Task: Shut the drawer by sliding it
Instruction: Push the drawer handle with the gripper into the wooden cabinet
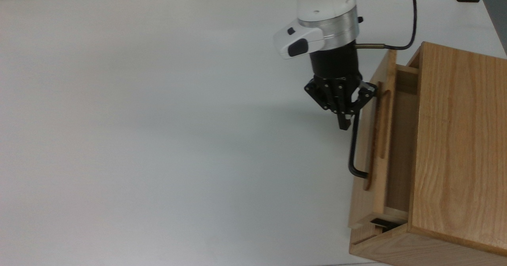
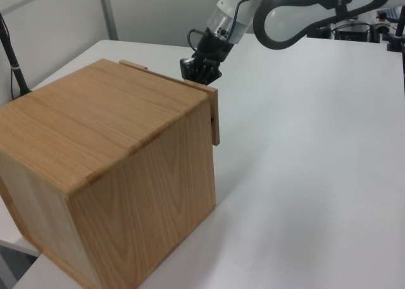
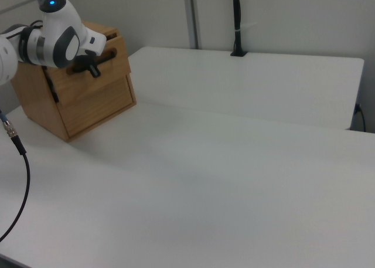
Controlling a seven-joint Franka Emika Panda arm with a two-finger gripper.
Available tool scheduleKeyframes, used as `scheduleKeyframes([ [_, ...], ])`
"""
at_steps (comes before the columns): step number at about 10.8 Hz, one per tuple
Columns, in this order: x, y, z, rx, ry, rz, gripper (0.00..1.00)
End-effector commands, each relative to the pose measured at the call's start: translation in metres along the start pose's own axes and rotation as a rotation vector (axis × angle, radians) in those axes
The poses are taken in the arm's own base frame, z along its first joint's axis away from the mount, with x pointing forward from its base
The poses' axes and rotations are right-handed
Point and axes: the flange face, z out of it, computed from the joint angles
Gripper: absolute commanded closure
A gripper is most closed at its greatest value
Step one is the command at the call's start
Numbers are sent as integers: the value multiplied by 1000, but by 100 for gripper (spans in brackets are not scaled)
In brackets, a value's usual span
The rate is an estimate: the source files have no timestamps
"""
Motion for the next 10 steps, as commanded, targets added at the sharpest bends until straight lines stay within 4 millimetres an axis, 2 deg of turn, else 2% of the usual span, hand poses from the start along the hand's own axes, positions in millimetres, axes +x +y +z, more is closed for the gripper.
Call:
scheduleKeyframes([
  [1,-13,-17,16,36,11,5,100],
  [4,-22,-25,34,98,49,14,100],
  [5,-28,-31,34,114,53,12,100],
  [6,-25,-30,31,114,55,17,100],
  [7,-19,-27,24,116,63,22,100],
  [8,1,-19,5,120,87,43,100],
  [10,22,1,-32,51,65,44,100],
])
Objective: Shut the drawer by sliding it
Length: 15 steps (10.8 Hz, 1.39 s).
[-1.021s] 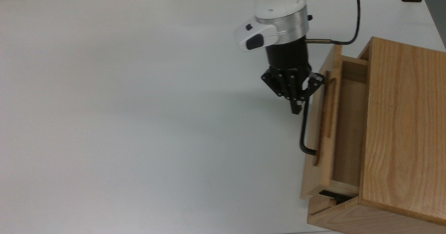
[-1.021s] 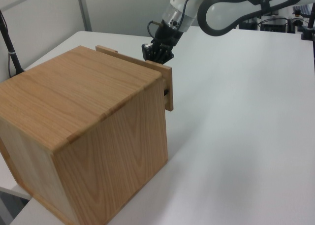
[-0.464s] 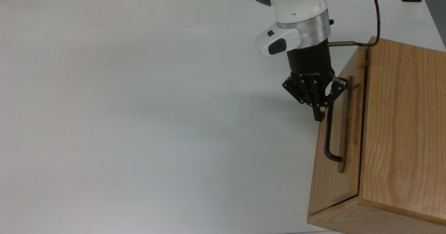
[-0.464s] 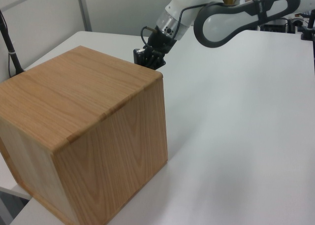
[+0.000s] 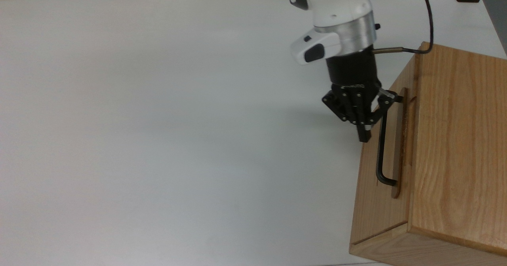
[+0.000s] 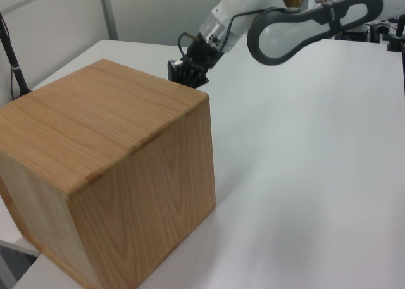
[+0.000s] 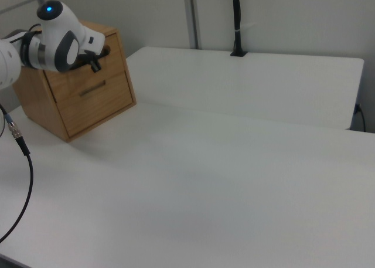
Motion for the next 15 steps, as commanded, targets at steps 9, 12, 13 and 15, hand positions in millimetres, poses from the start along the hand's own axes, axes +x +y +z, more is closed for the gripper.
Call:
scheduleKeyframes([
  [9,85,140,-270,-468,-345,-313,100],
  [12,88,176,-292,-449,-383,-409,100],
  [13,92,181,-290,-439,-400,-471,100],
  [15,96,189,-292,-436,-418,-517,24],
])
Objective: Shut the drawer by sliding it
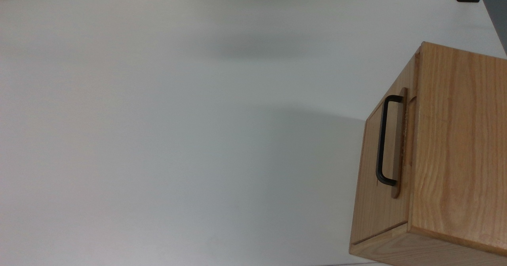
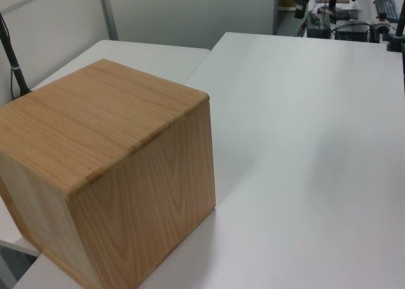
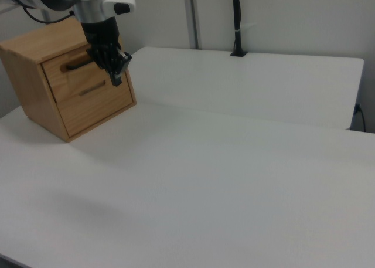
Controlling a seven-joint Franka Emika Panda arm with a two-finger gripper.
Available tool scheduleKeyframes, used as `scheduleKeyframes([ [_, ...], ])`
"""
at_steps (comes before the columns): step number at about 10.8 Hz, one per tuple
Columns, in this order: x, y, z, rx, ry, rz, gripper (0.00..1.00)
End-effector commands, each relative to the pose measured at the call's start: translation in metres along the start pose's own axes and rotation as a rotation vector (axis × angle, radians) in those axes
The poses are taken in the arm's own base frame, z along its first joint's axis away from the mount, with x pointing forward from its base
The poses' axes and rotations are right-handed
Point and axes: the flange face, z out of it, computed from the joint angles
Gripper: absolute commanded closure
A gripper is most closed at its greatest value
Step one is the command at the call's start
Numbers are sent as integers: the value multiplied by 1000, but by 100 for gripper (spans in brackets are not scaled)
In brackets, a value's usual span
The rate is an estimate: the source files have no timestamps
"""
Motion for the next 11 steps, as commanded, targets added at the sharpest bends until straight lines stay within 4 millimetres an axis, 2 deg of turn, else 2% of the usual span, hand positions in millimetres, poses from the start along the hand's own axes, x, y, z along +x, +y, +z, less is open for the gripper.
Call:
scheduleKeyframes([
  [1,-9,9,3,-10,-6,-66,0],
  [3,-8,7,7,-10,-14,-70,0],
  [5,-9,5,22,-14,-37,-72,0],
  [11,-3,0,24,-15,-21,-73,0],
])
